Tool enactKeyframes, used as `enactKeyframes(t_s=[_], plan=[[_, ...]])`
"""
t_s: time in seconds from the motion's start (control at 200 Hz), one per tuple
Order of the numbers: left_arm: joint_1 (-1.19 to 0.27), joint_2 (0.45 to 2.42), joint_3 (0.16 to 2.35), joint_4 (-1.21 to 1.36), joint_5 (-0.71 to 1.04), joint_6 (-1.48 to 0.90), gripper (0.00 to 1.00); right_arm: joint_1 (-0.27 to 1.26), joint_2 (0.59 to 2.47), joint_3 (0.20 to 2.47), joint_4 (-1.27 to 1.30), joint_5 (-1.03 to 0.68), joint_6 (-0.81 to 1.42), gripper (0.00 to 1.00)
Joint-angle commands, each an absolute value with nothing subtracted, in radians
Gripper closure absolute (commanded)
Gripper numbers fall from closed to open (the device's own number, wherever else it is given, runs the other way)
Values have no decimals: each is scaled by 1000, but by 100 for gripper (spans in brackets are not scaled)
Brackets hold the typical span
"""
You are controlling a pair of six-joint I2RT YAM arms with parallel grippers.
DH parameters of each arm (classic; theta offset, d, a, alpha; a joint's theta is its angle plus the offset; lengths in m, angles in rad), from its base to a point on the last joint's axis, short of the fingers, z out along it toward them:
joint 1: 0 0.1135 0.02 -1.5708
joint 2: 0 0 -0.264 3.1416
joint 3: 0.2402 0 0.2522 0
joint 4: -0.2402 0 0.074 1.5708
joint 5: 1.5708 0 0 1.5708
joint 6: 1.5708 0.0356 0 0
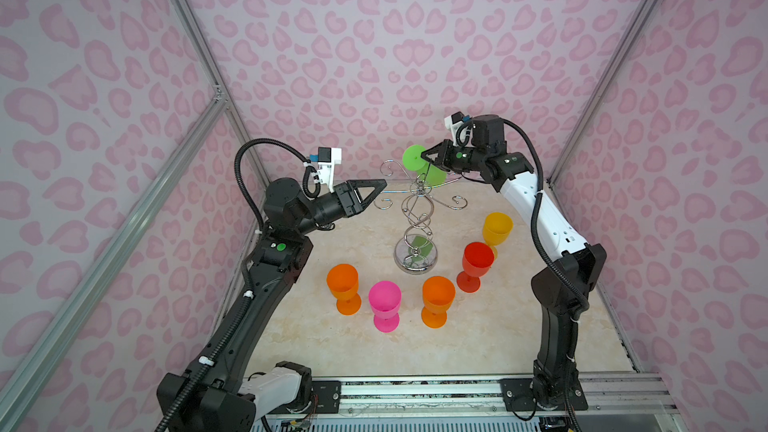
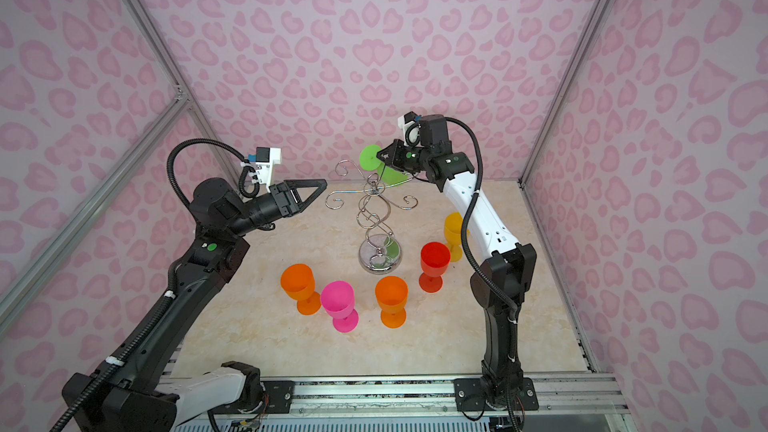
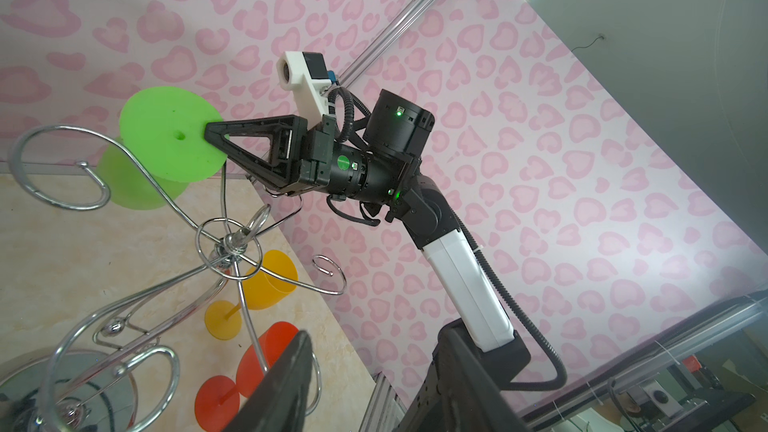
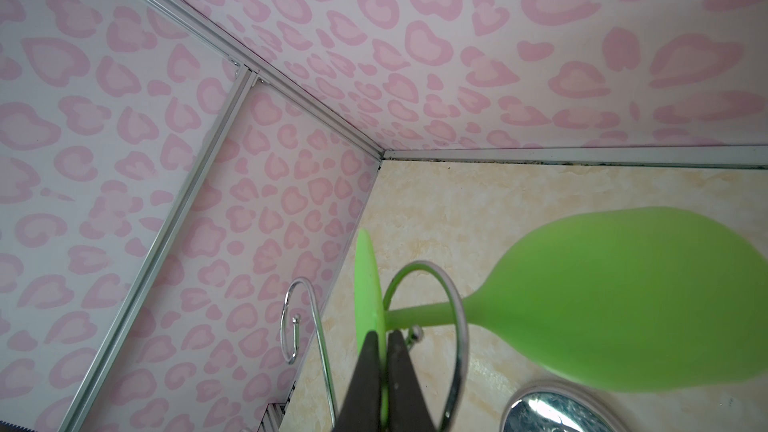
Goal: Take the wine glass off the wine glass rack
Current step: 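Close the right gripper on the green glass base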
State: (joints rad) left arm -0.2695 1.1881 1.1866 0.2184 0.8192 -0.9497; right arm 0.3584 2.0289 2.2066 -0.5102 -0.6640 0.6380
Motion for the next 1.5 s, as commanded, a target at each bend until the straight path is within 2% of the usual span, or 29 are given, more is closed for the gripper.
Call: enactKeyframes(t_s=[0.0,0.36,1.495], plan=[[-269,1181,1183,234,828,-937,48,356,2018,2193,-436,-697,671,94],[-270,1177,1177,230,828,-935,49,339,2013,2163,-323,-750,754,98],[-269,1193,1193,229,836,-936,49,321,1882,1985,-290,-779,753,98]])
